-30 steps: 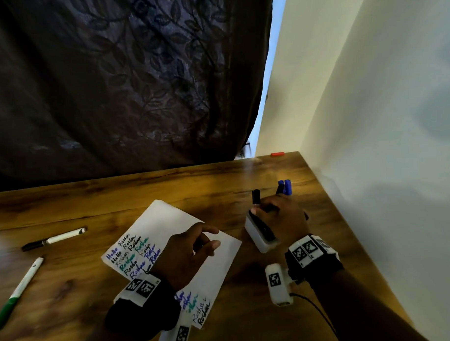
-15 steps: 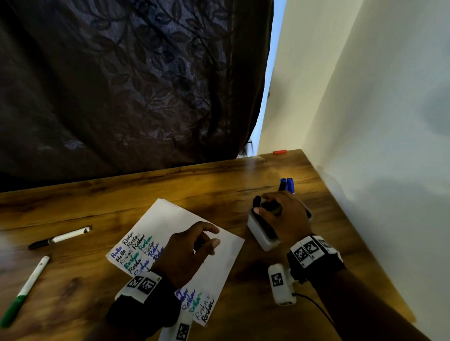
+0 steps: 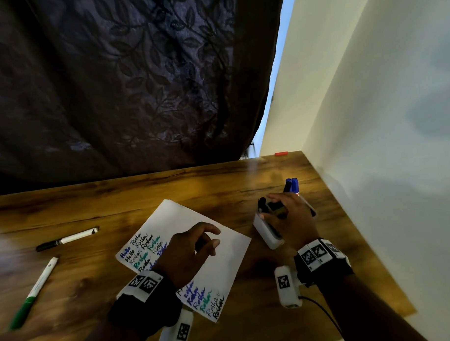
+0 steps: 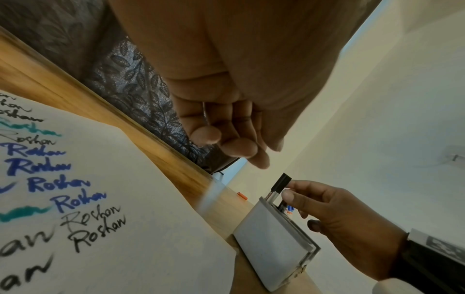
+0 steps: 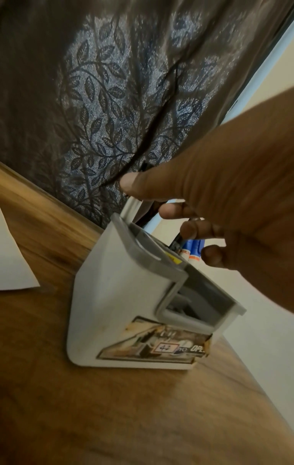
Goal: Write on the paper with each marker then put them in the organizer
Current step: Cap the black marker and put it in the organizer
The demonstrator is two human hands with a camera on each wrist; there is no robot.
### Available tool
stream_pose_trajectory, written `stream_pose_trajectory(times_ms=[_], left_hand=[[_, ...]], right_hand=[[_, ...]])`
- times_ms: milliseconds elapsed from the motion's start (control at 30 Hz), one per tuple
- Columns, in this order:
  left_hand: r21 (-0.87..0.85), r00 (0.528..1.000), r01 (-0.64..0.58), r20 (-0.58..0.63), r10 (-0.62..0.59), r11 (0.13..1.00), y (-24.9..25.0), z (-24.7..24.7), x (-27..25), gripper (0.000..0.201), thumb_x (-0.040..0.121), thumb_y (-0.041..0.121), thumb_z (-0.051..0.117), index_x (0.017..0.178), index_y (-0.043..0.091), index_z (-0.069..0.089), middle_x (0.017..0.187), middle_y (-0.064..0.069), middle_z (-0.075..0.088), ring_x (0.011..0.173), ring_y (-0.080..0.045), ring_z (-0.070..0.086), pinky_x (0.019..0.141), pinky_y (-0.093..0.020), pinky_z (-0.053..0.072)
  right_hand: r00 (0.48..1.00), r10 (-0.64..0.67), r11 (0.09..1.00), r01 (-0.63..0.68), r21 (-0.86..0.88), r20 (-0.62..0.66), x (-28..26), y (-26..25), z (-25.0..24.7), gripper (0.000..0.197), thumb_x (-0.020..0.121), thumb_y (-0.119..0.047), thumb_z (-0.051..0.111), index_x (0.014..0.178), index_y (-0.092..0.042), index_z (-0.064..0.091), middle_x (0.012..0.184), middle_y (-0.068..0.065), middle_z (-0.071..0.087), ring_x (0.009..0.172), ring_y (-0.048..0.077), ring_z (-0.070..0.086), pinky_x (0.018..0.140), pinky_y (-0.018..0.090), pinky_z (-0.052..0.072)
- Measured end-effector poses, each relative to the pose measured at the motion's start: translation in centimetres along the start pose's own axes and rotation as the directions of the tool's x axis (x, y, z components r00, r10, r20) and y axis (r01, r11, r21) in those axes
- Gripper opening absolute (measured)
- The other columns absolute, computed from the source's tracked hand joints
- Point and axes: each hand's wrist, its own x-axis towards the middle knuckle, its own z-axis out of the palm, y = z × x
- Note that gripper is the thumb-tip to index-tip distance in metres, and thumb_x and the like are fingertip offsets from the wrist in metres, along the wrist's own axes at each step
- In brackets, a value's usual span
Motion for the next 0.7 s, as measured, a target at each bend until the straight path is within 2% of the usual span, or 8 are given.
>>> stream_pose_trajectory(times_ms=[67, 167, 333, 433, 533, 600, 633, 700], left_hand=[[-0.011, 1.000, 0.006, 0.002, -0.006, 1.000, -0.2, -0.4, -0.3, 0.013, 0.096, 0.047, 0.049, 0.109, 0.045, 0.049, 0.079, 0.017, 0.067, 0.075, 0.004, 0.062, 0.071, -0.018, 0.049], [-0.011, 1.000, 0.017, -0.005, -0.017, 1.000, -1.1, -1.4, -1.3, 0.012, 0.096, 0.045, 0.050, 0.108, 0.046, 0.049, 0.079, 0.017, 0.068, 0.075, 0.003, 0.064, 0.074, -0.021, 0.053], [-0.046, 0.994, 0.099, -0.039, -0.101, 0.994, -3.5, -3.8, -3.3, 0.018, 0.096, 0.036, 0.055, 0.114, 0.034, 0.054, 0.082, 0.012, 0.070, 0.075, 0.006, 0.063, 0.072, -0.015, 0.048], [-0.025, 0.980, 0.167, -0.102, -0.169, 0.986, -6.4, -6.4, -5.7, 0.017, 0.096, 0.032, 0.056, 0.113, 0.033, 0.054, 0.083, 0.012, 0.069, 0.075, 0.006, 0.062, 0.068, -0.010, 0.047], [0.020, 0.939, 0.306, -0.169, -0.299, 0.952, -10.7, -9.3, -8.5, 0.015, 0.097, 0.033, 0.054, 0.111, 0.035, 0.054, 0.084, 0.014, 0.063, 0.076, -0.002, 0.059, 0.068, -0.019, 0.046], [0.080, 0.899, 0.395, -0.240, -0.367, 0.915, -13.7, -11.1, -10.4, 0.009, 0.096, 0.030, 0.052, 0.103, 0.032, 0.058, 0.084, 0.007, 0.060, 0.074, -0.010, 0.059, 0.069, -0.024, 0.042], [0.046, 0.883, 0.404, -0.279, -0.377, 0.914, -15.1, -11.9, -11.4, 0.009, 0.095, 0.027, 0.052, 0.099, 0.029, 0.061, 0.085, 0.001, 0.060, 0.072, -0.011, 0.060, 0.070, -0.024, 0.044], [0.081, 0.837, 0.477, -0.346, -0.424, 0.875, -18.6, -13.3, -13.4, 0.010, 0.094, 0.017, 0.055, 0.102, 0.021, 0.060, 0.093, -0.003, 0.057, 0.075, -0.005, 0.061, 0.075, -0.023, 0.051]], right_hand=[[1.000, 0.012, 1.000, -0.012, 0.021, -0.009, -0.5, -0.9, -0.3, 0.064, 0.073, -0.052, 0.074, 0.129, -0.026, 0.057, 0.127, 0.003, 0.054, 0.110, 0.023, 0.059, 0.095, 0.044, 0.052], [0.997, -0.050, 0.996, 0.054, 0.069, -0.066, -1.0, -3.2, -0.8, 0.073, 0.071, -0.068, 0.067, 0.134, -0.038, 0.048, 0.135, -0.001, 0.045, 0.115, 0.025, 0.056, 0.089, 0.051, 0.055], [0.976, -0.175, 0.979, 0.187, 0.085, -0.128, -1.0, -9.8, 0.0, 0.063, 0.076, -0.050, 0.077, 0.132, -0.032, 0.053, 0.136, -0.004, 0.045, 0.120, 0.017, 0.050, 0.092, 0.043, 0.052], [0.960, -0.276, 0.958, 0.278, 0.075, -0.040, -0.9, -14.6, 3.4, 0.051, 0.079, -0.048, 0.076, 0.124, -0.031, 0.059, 0.129, -0.005, 0.050, 0.113, 0.015, 0.053, 0.093, 0.036, 0.050], [0.913, -0.386, 0.920, 0.370, 0.131, 0.132, -1.4, -18.6, 8.3, 0.037, 0.084, -0.047, 0.070, 0.118, -0.035, 0.061, 0.121, -0.017, 0.046, 0.107, 0.003, 0.049, 0.091, 0.027, 0.046], [0.865, -0.454, 0.889, 0.423, 0.175, 0.212, -1.8, -20.5, 11.7, 0.035, 0.086, -0.045, 0.068, 0.118, -0.032, 0.063, 0.118, -0.017, 0.047, 0.105, 0.001, 0.047, 0.089, 0.027, 0.047], [0.848, -0.470, 0.881, 0.433, 0.192, 0.246, -2.0, -21.1, 13.2, 0.035, 0.087, -0.046, 0.067, 0.118, -0.032, 0.063, 0.118, -0.015, 0.049, 0.103, 0.001, 0.048, 0.088, 0.027, 0.047], [0.822, -0.478, 0.878, 0.435, 0.200, 0.310, -2.5, -22.7, 15.8, 0.034, 0.087, -0.049, 0.065, 0.118, -0.034, 0.062, 0.117, -0.014, 0.052, 0.096, -0.001, 0.047, 0.083, 0.021, 0.044]])
